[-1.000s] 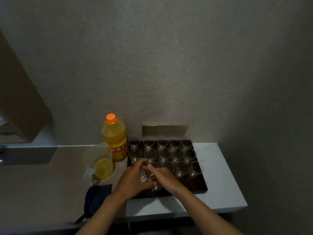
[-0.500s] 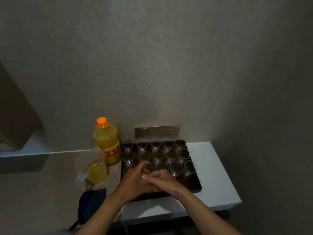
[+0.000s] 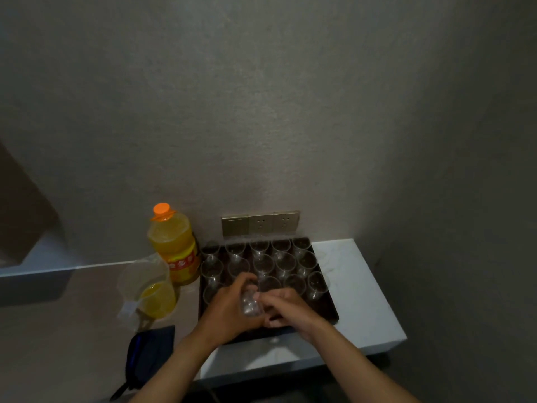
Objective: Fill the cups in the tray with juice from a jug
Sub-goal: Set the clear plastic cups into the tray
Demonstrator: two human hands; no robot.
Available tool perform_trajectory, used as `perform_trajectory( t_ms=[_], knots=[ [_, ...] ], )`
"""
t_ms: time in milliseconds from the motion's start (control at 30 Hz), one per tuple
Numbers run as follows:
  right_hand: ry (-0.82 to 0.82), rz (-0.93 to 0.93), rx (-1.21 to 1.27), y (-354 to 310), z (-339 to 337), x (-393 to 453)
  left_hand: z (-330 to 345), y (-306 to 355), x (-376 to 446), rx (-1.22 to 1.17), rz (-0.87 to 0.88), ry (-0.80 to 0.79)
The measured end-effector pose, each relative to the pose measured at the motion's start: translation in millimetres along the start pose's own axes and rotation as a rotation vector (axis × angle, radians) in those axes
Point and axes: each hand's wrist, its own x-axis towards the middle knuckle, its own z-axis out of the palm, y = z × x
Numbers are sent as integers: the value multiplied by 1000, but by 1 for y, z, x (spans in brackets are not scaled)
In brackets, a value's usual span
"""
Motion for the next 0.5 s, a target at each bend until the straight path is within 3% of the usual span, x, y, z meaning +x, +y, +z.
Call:
perform_trajectory(
  t_ms=[500],
  knots=[
    [-31, 17, -62, 9, -13, -4, 12, -9, -4, -17, 13, -31]
  ],
)
